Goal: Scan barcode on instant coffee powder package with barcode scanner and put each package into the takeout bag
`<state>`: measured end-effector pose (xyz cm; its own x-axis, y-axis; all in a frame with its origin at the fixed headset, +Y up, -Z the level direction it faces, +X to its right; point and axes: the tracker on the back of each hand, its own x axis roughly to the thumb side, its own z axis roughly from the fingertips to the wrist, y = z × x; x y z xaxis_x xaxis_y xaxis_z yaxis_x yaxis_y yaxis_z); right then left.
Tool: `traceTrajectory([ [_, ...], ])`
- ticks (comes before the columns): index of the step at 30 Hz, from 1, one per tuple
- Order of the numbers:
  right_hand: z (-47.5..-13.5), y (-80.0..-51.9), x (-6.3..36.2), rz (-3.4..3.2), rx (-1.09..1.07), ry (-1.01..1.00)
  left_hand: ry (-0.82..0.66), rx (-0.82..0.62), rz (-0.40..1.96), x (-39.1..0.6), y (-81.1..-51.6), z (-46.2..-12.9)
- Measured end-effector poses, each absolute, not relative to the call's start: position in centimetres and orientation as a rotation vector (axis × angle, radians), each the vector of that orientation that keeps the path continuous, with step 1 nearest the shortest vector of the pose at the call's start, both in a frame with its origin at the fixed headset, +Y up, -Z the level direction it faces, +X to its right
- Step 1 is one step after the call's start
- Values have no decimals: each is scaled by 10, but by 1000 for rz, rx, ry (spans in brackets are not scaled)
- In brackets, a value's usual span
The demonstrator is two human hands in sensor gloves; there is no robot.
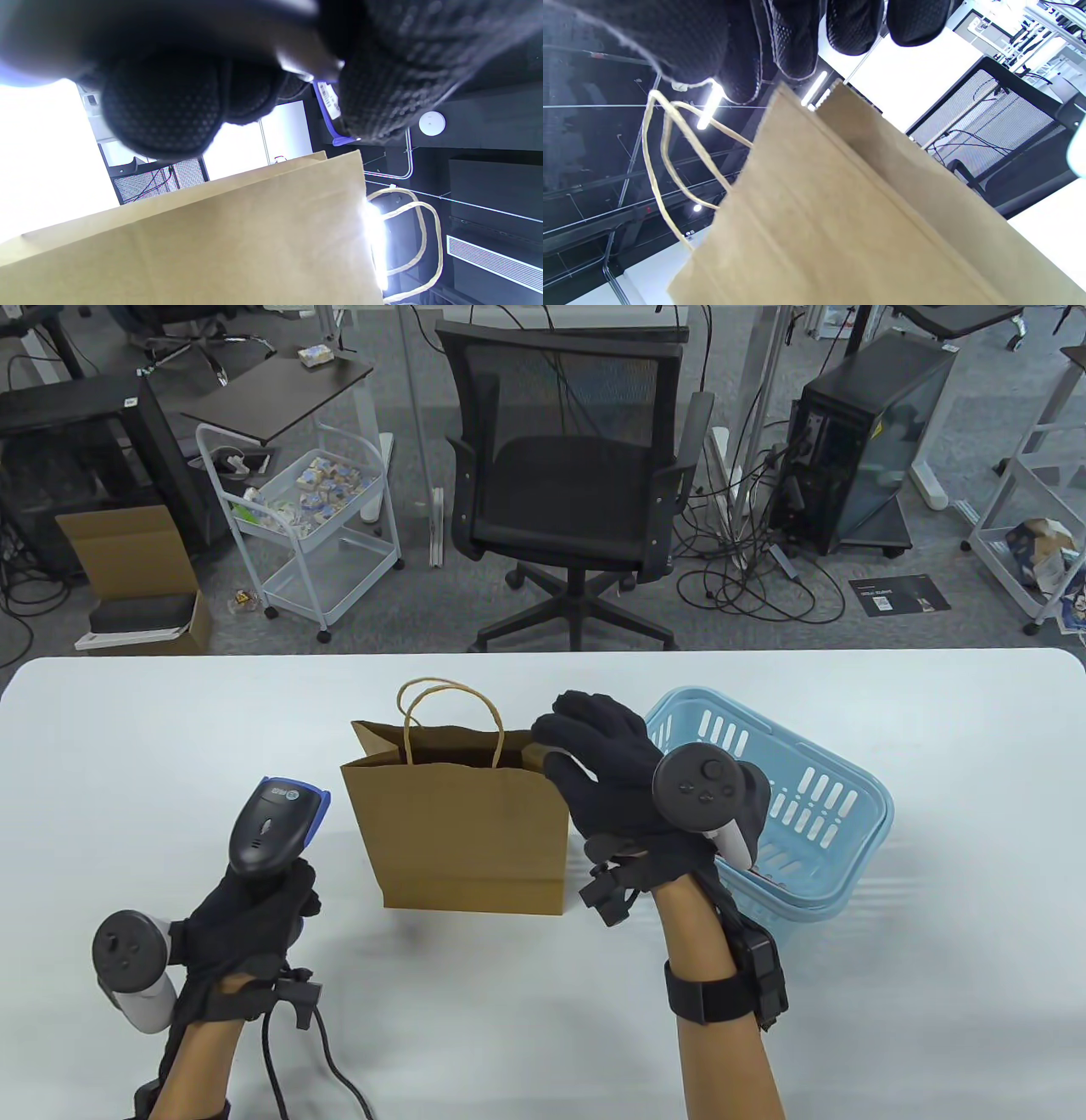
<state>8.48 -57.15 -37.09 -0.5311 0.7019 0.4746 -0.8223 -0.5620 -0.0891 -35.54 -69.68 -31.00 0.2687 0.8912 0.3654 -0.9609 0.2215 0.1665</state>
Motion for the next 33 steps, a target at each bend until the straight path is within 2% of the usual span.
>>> traceTrajectory([
  [12,-334,-539,85,2274,425,-652,-232,415,1282,-356,-694,-308],
  [20,-277,-493,75,2470,403,-952,-236,427,1286,-358,-693,-307],
  [22,-272,-486,77,2532,361,-992,-229,428,1293,-360,-693,-307],
  [25,-281,-478,82,2692,325,-887,-220,432,1298,-361,-694,-307],
  [28,-305,-478,90,2905,296,-764,-217,433,1300,-360,-694,-307],
  [31,-340,-490,104,3098,242,-551,-218,427,1294,-360,-695,-308],
  [33,-368,-508,118,3220,153,-330,-221,429,1300,-360,-694,-308],
])
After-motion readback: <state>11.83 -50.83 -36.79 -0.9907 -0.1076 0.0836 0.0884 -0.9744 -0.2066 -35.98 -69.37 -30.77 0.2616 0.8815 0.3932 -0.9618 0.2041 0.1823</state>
